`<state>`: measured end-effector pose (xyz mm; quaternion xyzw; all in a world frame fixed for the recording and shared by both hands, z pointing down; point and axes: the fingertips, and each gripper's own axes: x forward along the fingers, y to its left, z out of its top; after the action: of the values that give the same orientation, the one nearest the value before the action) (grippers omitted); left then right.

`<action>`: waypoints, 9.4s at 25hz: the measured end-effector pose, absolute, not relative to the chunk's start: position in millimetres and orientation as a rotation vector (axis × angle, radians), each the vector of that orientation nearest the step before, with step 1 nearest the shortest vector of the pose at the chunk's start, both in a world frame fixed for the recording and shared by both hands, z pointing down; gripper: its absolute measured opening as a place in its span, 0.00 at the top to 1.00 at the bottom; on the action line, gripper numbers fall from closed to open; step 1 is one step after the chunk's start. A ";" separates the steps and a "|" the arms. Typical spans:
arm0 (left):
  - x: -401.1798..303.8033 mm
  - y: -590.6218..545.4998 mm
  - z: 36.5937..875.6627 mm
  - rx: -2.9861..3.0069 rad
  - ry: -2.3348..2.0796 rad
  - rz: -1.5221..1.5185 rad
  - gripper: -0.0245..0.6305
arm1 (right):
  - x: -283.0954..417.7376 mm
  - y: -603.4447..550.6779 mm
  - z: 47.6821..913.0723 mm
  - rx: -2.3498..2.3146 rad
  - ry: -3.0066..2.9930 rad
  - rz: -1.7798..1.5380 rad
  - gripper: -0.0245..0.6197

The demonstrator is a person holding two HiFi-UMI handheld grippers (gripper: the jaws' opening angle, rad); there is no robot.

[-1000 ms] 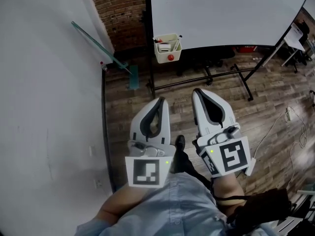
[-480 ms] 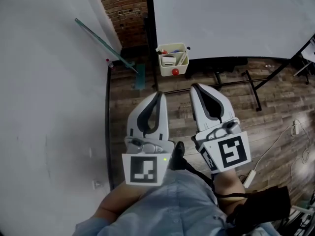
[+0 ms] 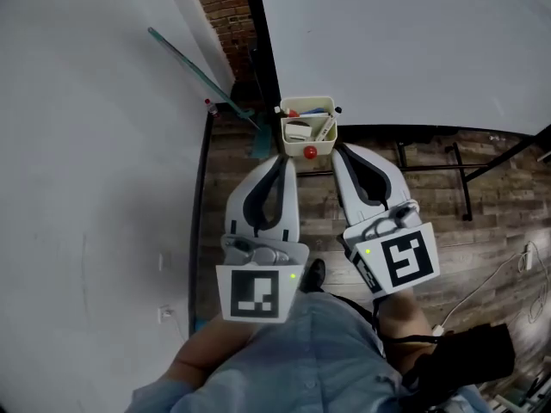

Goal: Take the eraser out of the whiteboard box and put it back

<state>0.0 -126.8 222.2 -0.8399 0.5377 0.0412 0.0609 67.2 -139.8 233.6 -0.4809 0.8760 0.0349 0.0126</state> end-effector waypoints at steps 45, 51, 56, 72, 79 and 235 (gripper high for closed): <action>-38.5 -266.7 287.3 -2.738 1.683 0.079 0.96 | 11.4 -255.6 383.1 -1.401 3.227 -0.088 0.61; -38.0 -273.4 294.5 -2.757 1.676 0.063 0.96 | 8.5 -255.3 394.6 -1.409 3.312 -0.036 0.62; -39.7 -274.8 296.2 -2.762 1.672 0.055 0.96 | 6.0 -254.1 395.8 -1.391 3.333 -0.043 0.66; -46.1 -257.3 282.1 -2.701 1.691 0.059 0.96 | 12.6 -253.7 373.2 -1.450 3.219 -0.073 0.73; -47.8 -241.9 265.8 -2.649 1.694 0.071 0.96 | 15.7 -240.7 334.1 -1.413 3.145 0.007 0.74; -24.4 -173.6 197.0 -2.488 1.620 0.206 0.96 | 63.9 -174.9 195.3 -1.453 2.697 0.199 0.96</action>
<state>-24.4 -173.6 197.0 -0.8331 0.5425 0.0689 0.0825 63.9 -174.9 195.3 -0.4730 0.8780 0.0647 0.0356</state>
